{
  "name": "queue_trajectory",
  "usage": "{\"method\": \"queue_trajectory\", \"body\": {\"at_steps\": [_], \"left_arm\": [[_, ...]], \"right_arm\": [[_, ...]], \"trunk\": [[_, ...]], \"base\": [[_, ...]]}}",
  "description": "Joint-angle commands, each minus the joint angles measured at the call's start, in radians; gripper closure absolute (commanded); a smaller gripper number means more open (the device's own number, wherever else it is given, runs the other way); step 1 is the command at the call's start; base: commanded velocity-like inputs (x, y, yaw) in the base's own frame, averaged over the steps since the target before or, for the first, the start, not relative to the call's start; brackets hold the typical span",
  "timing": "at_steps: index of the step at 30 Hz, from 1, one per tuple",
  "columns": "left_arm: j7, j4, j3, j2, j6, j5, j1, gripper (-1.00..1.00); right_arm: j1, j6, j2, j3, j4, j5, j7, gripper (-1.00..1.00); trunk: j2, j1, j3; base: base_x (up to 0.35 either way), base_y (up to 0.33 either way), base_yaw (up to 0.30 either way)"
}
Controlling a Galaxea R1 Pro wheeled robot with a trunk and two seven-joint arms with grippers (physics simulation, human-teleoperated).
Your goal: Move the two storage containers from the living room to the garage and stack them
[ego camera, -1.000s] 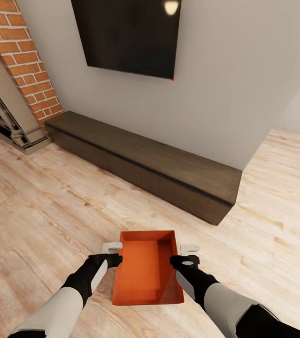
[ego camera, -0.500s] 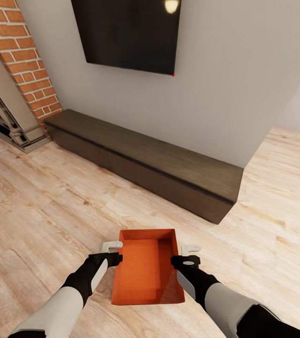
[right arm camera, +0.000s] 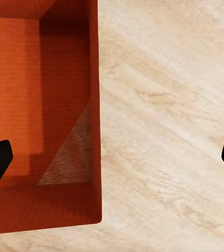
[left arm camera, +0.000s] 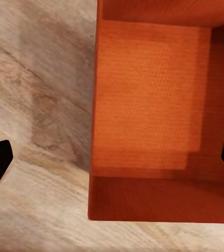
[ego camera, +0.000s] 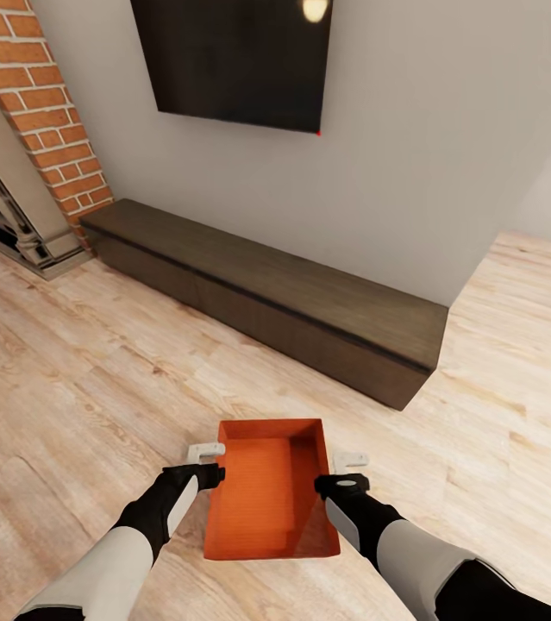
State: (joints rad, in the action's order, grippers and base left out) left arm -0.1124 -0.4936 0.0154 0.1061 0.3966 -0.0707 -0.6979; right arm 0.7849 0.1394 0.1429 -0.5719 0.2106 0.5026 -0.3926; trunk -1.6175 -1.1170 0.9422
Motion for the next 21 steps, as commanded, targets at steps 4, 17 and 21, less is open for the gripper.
{"method": "queue_trajectory", "body": {"at_steps": [4,17,21], "left_arm": [[-0.005,-0.003,0.001,-0.001,0.002,-0.007,0.000,-1.00],[-0.002,-0.025,-0.033,-0.017,0.005,0.021,0.000,-1.00],[0.001,-0.029,-0.042,-0.015,0.006,0.045,0.000,-1.00]], "right_arm": [[0.000,0.008,0.003,-0.009,0.003,0.004,-0.006,-1.00],[0.000,-0.003,0.007,-0.010,0.003,0.005,-0.005,-1.00],[0.000,-0.004,0.007,-0.010,0.003,0.005,-0.005,-1.00]], "trunk": [[-0.015,-0.008,0.007],[-0.015,-0.008,0.007],[-0.036,-0.019,0.016]], "base": [[0.000,0.000,0.000],[0.000,0.000,0.000],[0.000,0.000,0.000]]}}
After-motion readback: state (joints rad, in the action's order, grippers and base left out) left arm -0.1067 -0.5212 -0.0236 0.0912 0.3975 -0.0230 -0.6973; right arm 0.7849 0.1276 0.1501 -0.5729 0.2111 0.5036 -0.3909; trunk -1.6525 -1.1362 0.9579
